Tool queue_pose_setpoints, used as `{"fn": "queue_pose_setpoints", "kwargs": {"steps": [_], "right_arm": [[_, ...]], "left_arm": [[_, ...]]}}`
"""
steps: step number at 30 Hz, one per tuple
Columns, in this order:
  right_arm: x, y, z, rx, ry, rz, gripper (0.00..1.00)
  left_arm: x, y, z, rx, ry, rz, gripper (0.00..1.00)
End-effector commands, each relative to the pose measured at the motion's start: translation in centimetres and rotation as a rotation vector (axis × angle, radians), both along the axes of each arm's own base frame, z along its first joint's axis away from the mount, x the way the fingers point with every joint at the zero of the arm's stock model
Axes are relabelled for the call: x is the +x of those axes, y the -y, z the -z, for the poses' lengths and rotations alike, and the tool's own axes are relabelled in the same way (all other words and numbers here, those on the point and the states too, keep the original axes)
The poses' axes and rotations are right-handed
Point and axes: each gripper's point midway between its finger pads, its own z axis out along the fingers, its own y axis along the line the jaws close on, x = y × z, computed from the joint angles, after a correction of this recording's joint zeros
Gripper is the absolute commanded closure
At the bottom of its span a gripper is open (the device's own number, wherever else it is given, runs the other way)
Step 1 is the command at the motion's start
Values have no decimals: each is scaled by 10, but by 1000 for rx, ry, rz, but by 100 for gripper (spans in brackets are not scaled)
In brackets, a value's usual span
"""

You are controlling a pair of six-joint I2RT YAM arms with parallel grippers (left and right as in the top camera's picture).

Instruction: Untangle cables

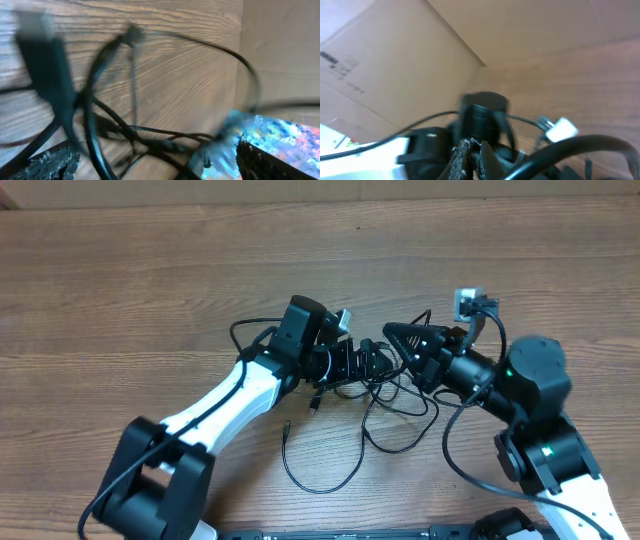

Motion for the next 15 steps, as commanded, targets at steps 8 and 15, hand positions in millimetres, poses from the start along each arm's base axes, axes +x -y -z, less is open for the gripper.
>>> {"fn": "queue_pose_setpoints", "kwargs": {"steps": [8,15], "right_arm": [[-26,1,-64,41,211,-60,96],[-20,22,-100,51,285,17,95]], "left_arm": [[-8,31,15,32,124,93,7],[-4,10,42,204,100,8,10]]}}
